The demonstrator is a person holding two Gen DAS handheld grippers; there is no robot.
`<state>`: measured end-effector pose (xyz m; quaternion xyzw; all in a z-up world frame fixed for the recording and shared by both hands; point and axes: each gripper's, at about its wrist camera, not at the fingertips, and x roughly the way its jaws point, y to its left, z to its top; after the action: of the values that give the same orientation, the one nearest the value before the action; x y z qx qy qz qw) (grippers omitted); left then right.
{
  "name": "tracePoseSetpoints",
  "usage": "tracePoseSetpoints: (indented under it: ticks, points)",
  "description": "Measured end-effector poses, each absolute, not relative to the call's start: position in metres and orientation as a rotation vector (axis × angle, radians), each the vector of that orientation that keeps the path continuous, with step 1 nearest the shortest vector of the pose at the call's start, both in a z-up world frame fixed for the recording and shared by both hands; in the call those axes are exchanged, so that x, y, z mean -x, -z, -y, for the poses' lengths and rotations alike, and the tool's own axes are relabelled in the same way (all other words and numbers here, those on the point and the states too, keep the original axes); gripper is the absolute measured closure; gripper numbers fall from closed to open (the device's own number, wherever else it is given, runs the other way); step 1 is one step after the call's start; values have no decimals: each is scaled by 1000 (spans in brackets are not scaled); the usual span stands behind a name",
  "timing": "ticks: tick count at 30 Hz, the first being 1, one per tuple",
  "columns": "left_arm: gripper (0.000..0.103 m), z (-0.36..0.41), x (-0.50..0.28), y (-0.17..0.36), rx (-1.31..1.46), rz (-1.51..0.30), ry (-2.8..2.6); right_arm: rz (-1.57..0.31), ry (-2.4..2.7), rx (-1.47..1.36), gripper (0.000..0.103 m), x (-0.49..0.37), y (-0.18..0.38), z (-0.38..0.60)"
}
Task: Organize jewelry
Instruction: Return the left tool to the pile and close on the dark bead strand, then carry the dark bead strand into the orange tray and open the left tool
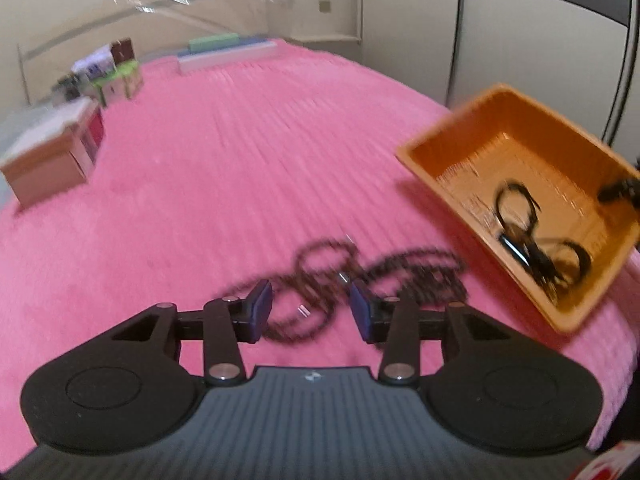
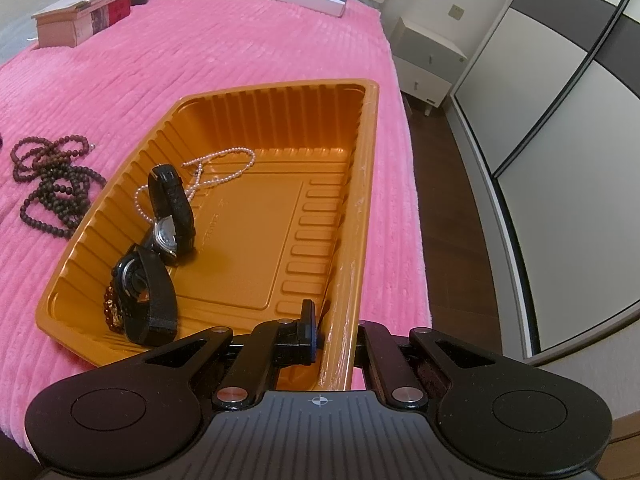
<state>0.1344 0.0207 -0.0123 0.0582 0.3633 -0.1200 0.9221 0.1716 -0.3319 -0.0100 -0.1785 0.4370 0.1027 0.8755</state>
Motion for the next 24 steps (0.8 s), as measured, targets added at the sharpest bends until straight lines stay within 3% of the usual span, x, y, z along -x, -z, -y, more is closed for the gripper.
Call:
tracePoseSetpoints:
  ticks: [15, 19, 21, 22, 24]
  points:
    - [67, 19, -144, 60, -127, -809, 309, -917, -217, 371, 99, -172, 12, 332]
    - [77, 18, -150, 64, -132, -823, 306, -919, -216, 369, 99, -172, 13, 332]
    - [85, 19, -150, 64, -148, -832, 317, -919, -216, 369, 99, -172, 14, 333]
    - [94, 20, -151, 63, -152, -844, 323, -919, -216, 369, 99, -172, 14, 333]
    - [97, 19, -152, 59, -149, -867, 328, -919, -216, 369, 99, -172, 14, 333]
